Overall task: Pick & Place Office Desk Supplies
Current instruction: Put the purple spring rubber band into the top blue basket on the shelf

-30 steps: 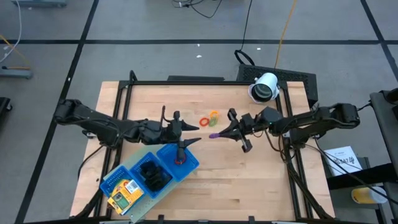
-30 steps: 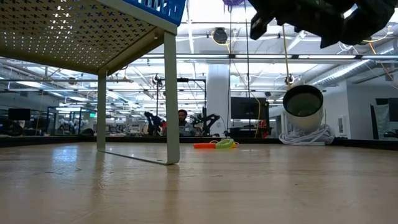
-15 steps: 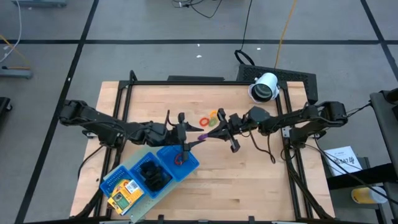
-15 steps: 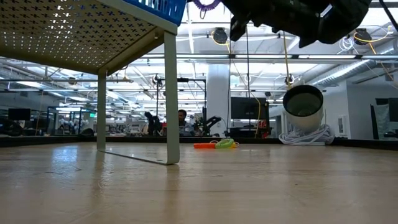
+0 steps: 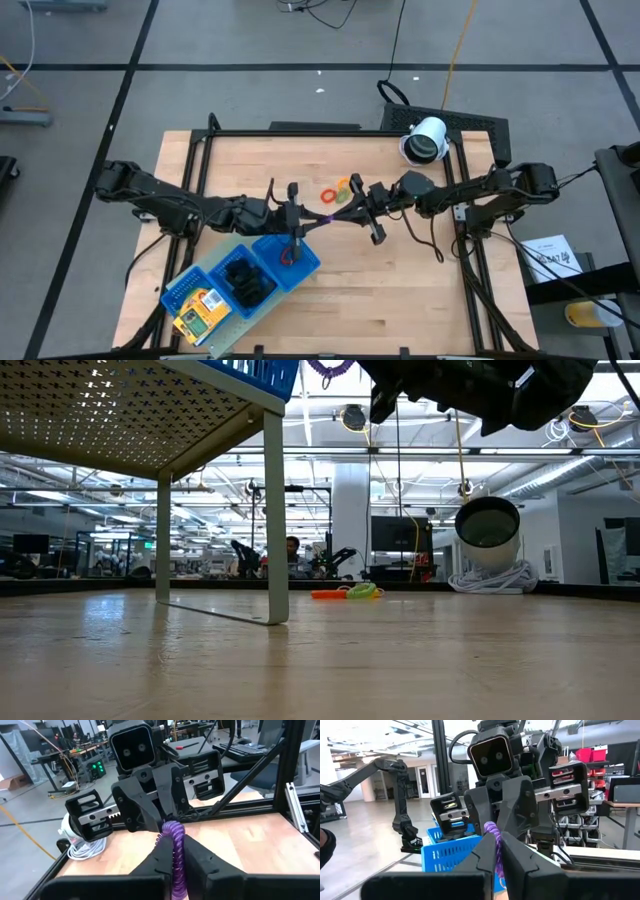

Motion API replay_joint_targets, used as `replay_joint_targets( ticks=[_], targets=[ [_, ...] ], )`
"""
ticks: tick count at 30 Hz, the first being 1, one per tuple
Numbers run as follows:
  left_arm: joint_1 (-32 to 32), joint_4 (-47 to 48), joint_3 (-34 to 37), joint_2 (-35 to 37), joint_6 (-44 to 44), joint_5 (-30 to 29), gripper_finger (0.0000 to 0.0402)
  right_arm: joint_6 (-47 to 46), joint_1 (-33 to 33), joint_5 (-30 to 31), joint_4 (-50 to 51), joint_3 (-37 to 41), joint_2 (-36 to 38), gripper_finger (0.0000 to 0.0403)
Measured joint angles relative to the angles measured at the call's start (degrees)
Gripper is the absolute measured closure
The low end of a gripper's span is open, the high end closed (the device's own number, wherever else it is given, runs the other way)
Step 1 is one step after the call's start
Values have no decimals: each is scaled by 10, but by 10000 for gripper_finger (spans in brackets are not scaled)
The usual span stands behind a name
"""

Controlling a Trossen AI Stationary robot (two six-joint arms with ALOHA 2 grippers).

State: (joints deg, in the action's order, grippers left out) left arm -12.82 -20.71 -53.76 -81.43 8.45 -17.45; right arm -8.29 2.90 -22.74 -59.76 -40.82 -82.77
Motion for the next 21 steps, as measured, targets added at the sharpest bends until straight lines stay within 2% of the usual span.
replay_joint_targets(
  ticks=[3, 6, 10, 14, 17, 21],
  targets=[
    [0, 0, 0, 0, -9, 0, 367, 0, 0, 0, 9, 0, 0, 382],
    [0, 0, 0, 1, -17, 0, 354, 4, 3, 0, 51, 0, 10, 343],
    [-6, 14, 0, 22, -21, 0, 372, -11, 18, 2, 100, 0, 42, 274],
    [-16, 66, 0, 67, -66, 2, 390, -27, 36, 1, 170, 0, 78, 221],
    [-25, 123, 0, 109, -120, 35, 379, -27, 43, 2, 217, 0, 95, 198],
    [-47, 209, 0, 154, -198, 72, 361, -26, 47, 3, 259, 0, 102, 189]
  ],
)
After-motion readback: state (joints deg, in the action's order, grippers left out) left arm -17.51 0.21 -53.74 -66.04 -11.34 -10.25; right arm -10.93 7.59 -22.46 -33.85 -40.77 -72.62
